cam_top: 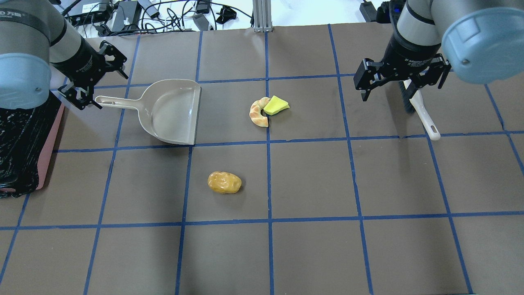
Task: Sweep and dump trash into bin
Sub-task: 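Grasp the white dustpan handle with the left gripper and pull it back, then grasp the white brush handle with the right gripper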
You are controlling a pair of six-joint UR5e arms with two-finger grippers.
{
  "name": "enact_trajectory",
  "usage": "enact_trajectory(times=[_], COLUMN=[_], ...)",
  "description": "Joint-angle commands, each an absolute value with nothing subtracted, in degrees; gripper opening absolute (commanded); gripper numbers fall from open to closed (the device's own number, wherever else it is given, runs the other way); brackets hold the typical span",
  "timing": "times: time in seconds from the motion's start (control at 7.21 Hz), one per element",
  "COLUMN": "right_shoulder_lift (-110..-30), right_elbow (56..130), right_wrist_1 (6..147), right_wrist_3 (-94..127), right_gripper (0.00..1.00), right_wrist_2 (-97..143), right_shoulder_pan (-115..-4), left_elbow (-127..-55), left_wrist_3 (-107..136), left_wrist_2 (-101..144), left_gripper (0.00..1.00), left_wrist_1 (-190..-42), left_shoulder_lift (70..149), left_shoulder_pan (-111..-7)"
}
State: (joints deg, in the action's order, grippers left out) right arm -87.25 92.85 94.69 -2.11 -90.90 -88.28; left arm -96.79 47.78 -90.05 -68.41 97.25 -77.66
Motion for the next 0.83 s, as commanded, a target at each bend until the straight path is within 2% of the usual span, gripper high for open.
enact_trajectory(times=[0.0,0.42,0.69], right_shoulder_lift=[-86.1,-81.3,-80.2], right_elbow=[92.9,92.9,92.8], right_wrist_1=[97.4,102.1,103.6], right_wrist_3=[-7.8,-16.1,-17.6], right_gripper=[1.00,1.00,1.00], right_wrist_2=[-91.1,-91.4,-91.4], right_shoulder_pan=[-85.6,-77.4,-76.4], left_elbow=[-94.4,-86.9,-83.6], left_wrist_3=[66.9,80.5,82.4], left_wrist_2=[-90.4,-95.2,-94.7], left_gripper=[1.00,0.98,0.98], left_wrist_1=[-67.9,-67.7,-68.5], left_shoulder_lift=[102.2,111.1,115.2], left_shoulder_pan=[-74.6,-74.6,-74.6])
